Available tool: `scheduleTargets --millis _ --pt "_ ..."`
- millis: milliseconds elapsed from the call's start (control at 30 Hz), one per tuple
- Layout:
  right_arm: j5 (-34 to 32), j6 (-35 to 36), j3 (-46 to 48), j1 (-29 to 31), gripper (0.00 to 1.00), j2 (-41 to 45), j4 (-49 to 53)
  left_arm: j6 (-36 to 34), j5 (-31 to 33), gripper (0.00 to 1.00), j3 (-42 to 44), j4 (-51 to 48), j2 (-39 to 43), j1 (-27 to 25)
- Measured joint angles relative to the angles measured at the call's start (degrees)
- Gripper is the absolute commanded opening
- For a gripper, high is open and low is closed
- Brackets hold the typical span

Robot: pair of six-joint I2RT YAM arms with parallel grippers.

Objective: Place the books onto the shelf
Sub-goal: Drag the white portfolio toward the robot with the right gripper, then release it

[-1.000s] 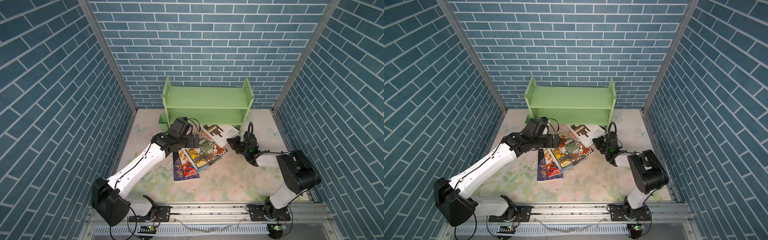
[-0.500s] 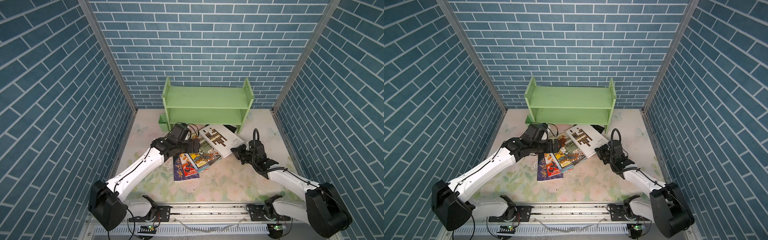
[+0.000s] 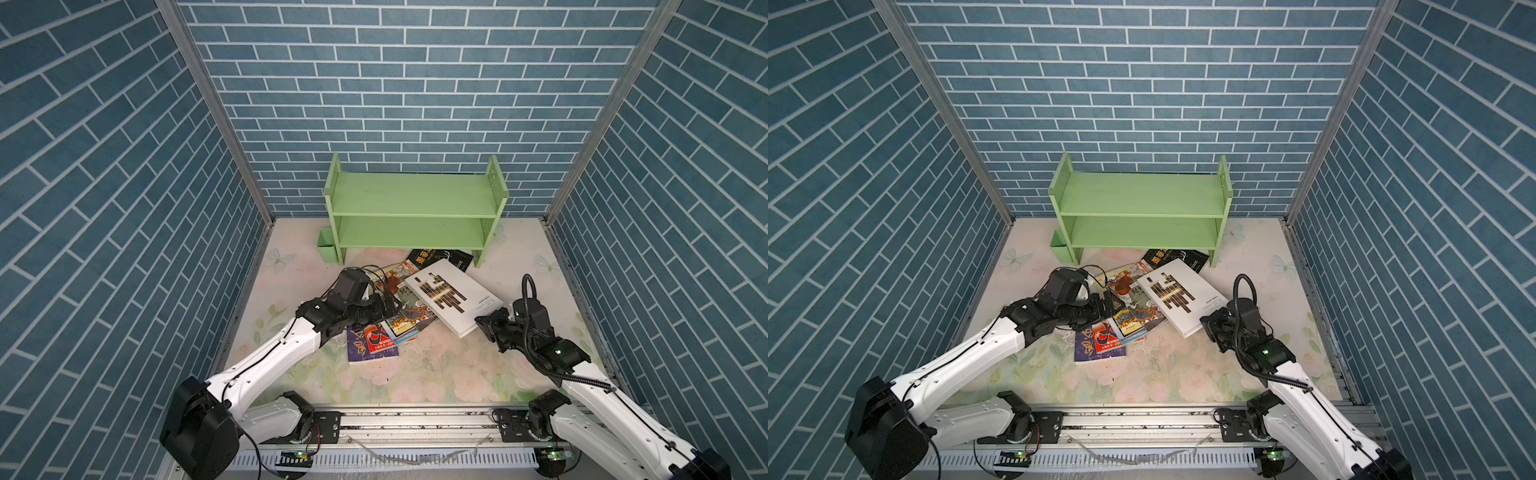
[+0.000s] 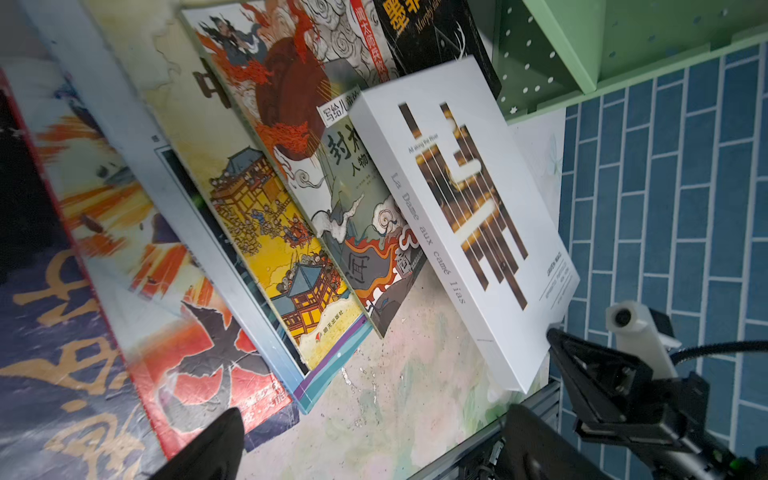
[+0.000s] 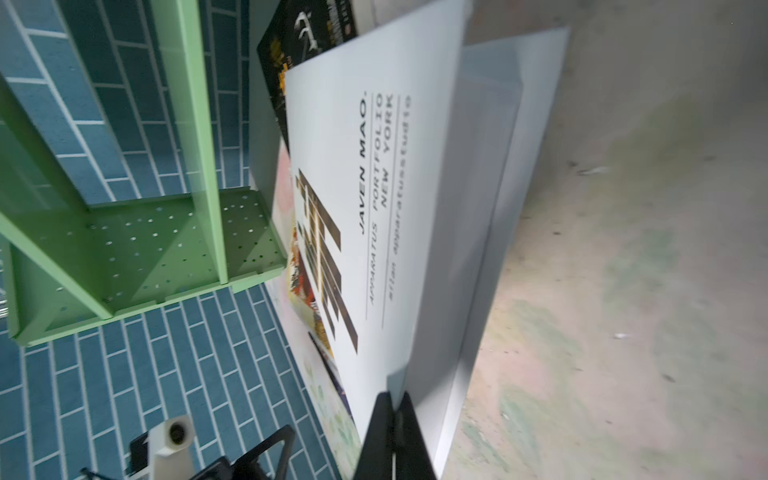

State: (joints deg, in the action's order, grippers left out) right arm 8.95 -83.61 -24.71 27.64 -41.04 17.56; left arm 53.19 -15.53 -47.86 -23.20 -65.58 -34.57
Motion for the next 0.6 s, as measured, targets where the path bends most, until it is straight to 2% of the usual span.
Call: scheduleTargets --millis 267,600 --pt "-11.5 -2.1 6.6 -1.1 0.00 12.7 8.5 6.2 5.2 1.00 1.1 2.6 3.0 0.0" --pt "-19.0 -3.2 7.5 -2.2 0.00 18.5 18.7 8.4 6.5 1.00 1.1 4.0 2.6 0.0"
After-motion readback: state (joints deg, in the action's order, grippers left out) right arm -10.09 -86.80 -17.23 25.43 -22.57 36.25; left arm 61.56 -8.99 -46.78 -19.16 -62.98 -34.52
